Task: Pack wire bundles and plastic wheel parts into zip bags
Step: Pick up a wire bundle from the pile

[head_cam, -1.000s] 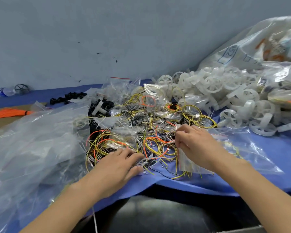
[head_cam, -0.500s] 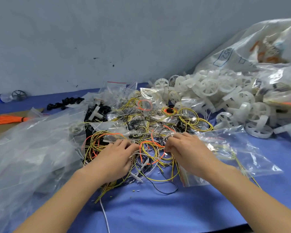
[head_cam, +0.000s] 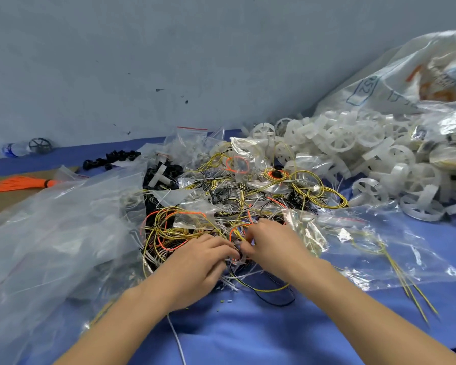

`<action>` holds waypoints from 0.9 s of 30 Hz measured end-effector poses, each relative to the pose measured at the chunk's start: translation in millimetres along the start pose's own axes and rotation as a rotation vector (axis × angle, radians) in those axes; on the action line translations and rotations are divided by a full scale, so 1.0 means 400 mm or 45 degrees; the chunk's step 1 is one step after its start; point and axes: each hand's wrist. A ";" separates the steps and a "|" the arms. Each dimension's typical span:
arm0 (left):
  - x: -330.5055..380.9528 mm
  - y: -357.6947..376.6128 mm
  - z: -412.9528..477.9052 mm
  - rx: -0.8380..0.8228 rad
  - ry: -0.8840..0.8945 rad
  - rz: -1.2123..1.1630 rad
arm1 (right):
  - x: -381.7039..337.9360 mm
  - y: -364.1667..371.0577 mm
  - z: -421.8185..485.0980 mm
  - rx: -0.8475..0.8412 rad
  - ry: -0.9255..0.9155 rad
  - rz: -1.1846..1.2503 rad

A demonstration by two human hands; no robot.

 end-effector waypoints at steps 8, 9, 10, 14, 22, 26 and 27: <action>-0.004 0.014 -0.001 -0.019 -0.022 0.014 | 0.037 -0.089 -0.005 -0.008 0.130 0.412; -0.004 0.013 0.000 -0.016 -0.028 0.007 | 0.047 -0.101 -0.003 -0.048 0.168 0.514; -0.004 0.012 0.000 -0.013 -0.034 -0.002 | 0.056 -0.113 -0.002 -0.084 0.200 0.607; -0.005 0.013 -0.002 -0.002 -0.033 -0.002 | 0.100 -0.156 -0.002 -0.138 0.300 1.015; 0.027 -0.038 0.020 0.418 -0.189 -0.186 | 0.165 -0.236 -0.024 -0.003 0.114 1.218; 0.066 -0.093 0.057 0.706 -0.232 -0.316 | 0.178 -0.263 -0.039 0.053 -0.003 1.317; 0.079 -0.105 0.066 0.742 -0.225 -0.323 | 0.170 -0.261 -0.040 0.027 -0.055 1.357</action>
Point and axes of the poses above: each hand's wrist, its own z-axis towards the middle knuckle, its own y-axis out of the palm, x = y × z, and after that the axes turned 6 degrees about y, right-handed
